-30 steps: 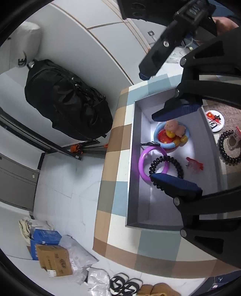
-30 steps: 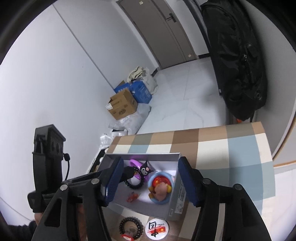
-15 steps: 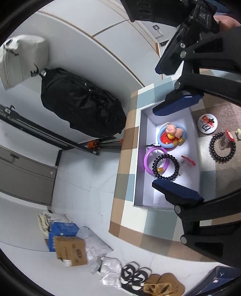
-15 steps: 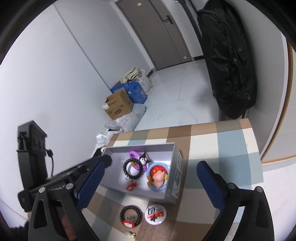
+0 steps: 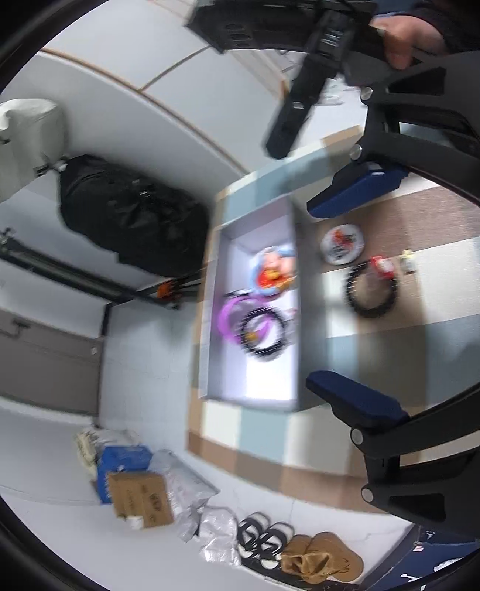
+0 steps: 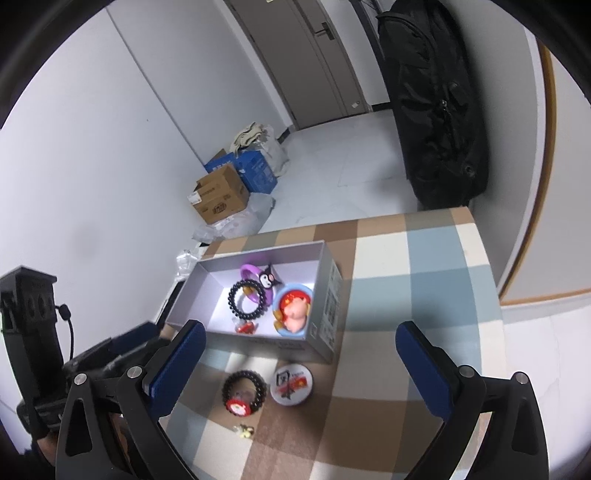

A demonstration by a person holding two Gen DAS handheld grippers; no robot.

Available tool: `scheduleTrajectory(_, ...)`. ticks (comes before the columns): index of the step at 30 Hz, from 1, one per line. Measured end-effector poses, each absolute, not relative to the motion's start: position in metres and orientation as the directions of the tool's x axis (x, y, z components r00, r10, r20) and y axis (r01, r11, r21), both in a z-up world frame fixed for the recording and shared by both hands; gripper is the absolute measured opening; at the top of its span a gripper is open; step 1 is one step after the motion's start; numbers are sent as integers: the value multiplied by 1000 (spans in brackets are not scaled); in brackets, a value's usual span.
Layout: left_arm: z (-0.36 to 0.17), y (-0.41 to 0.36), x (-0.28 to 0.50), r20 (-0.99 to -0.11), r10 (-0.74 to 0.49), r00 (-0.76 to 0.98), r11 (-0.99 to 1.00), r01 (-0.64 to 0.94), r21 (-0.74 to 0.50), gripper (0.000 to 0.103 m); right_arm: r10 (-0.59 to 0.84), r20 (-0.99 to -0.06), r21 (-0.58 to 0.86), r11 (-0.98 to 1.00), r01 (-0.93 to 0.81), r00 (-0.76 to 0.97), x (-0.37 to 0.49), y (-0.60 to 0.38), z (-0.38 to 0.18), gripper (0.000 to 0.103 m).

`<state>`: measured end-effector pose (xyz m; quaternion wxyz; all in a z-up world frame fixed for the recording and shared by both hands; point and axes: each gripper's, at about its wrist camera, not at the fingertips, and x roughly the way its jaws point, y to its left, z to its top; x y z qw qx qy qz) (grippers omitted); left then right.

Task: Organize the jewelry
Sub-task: 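Withdraw both tools from the box back over the remaining trinkets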

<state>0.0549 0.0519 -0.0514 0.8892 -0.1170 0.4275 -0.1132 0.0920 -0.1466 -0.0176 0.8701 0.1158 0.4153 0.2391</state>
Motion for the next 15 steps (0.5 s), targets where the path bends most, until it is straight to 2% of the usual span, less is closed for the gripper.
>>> scheduleTrajectory(8,-72,31,43,-804,-329,495,944,161,-287,81,488,-677,374,873,-313,552,80,-153,-16,103)
scheduleTrajectory(15,-85,23,37,-839,-311,447,950,153,-271,81,470,-681,350,883,-313,562,73,-156,-12,103)
